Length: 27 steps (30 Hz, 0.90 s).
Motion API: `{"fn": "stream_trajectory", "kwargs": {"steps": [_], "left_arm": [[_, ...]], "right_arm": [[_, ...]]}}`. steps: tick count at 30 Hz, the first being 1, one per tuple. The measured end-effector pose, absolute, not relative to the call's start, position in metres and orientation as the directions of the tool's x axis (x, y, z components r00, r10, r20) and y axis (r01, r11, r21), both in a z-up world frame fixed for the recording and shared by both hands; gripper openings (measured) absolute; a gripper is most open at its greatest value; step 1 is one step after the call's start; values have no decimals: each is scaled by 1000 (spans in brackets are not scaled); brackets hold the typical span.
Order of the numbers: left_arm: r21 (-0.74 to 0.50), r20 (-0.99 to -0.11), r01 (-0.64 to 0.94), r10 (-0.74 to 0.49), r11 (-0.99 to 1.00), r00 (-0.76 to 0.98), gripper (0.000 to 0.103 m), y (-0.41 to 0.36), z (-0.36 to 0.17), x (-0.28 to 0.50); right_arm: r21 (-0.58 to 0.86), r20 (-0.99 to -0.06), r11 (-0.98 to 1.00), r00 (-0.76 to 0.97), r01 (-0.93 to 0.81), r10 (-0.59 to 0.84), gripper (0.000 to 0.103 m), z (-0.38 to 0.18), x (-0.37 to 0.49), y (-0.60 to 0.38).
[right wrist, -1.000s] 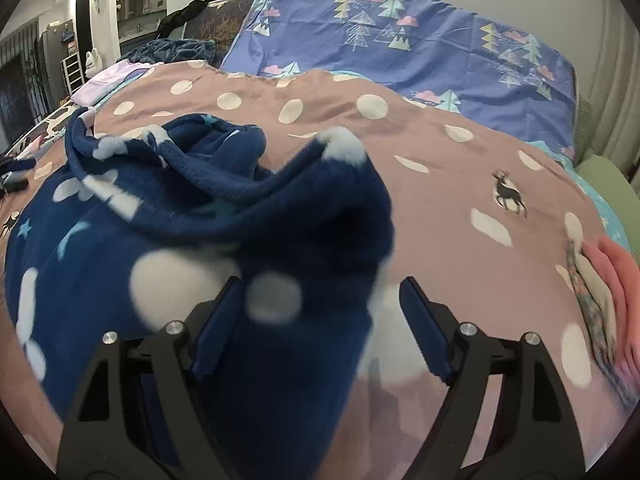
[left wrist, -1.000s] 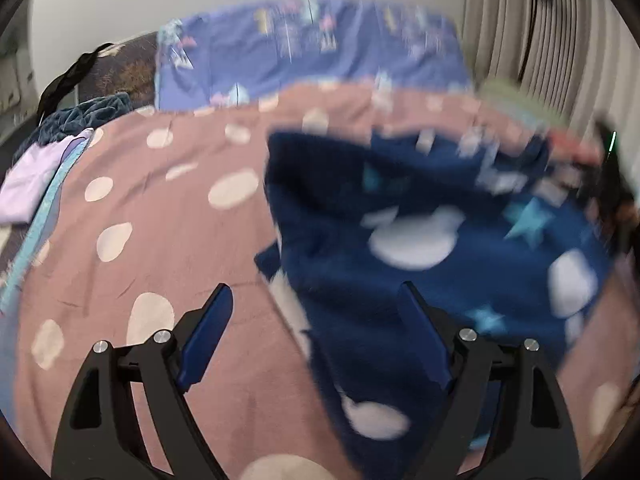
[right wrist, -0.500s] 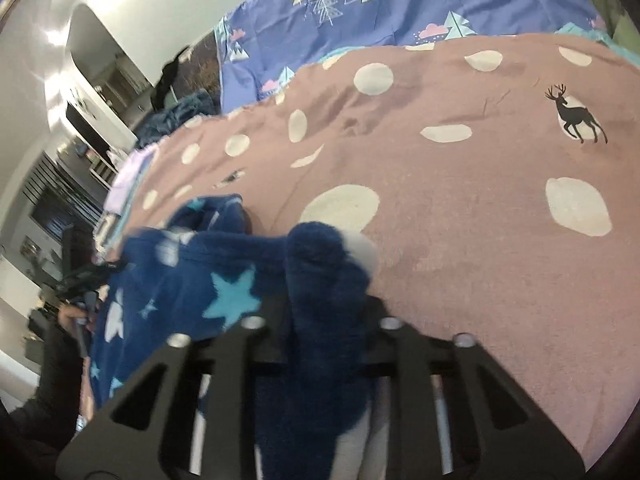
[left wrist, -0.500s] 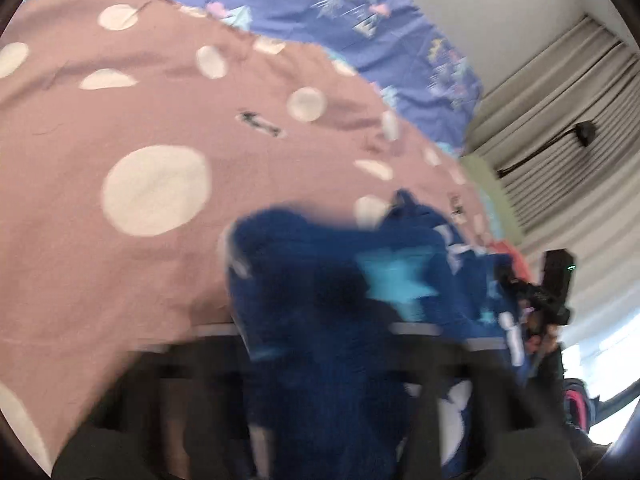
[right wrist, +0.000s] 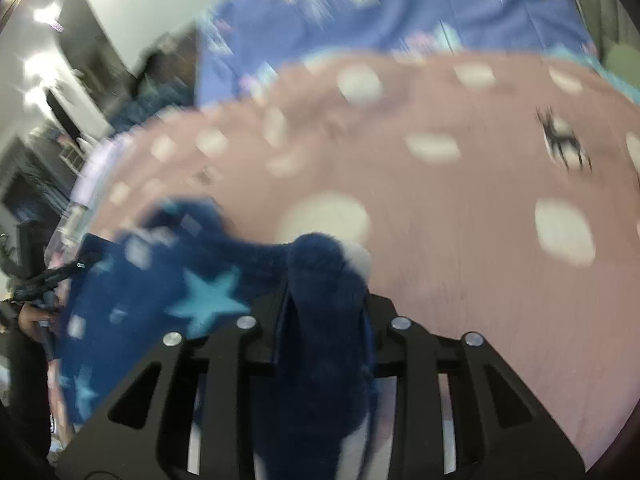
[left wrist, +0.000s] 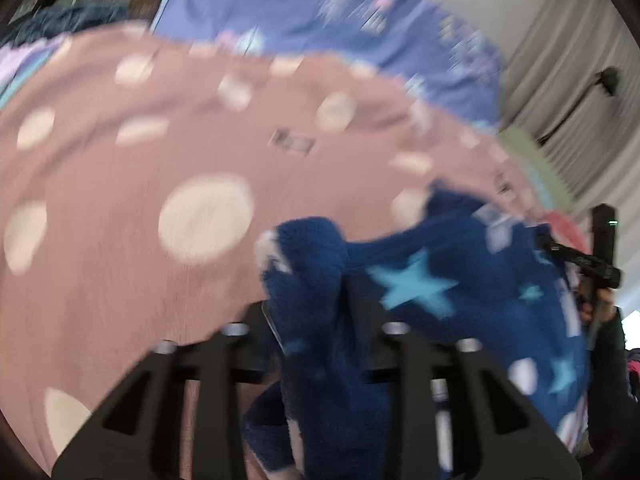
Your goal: Fold small clothes
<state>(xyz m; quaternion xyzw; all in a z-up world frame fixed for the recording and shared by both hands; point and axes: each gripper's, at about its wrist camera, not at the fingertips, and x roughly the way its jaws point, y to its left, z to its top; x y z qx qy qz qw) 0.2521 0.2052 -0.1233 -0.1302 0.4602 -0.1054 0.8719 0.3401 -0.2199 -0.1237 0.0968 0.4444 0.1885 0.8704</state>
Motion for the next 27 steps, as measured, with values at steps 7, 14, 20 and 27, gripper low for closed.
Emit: {"fn": "stream_trajectory", "kwargs": {"steps": [7, 14, 20, 27], "left_arm": [[-277, -703, 46, -235, 960, 671, 53, 210, -78, 211], [-225, -644, 359, -415, 906, 643, 65, 80, -23, 155], [-136, -758, 634, -492, 762, 429, 82, -91, -67, 110], [65, -805, 732, -398, 679, 440, 92, -191, -99, 69]], "right_arm": [[404, -650, 901, 642, -160, 406, 44, -97, 284, -276], [491, -660, 852, 561, -182, 500, 37, -113, 251, -305], [704, -567, 661, 356, -258, 743, 69, -139, 269, -302], [728, -564, 628, 282, -274, 776, 72, -154, 288, -297]]}}
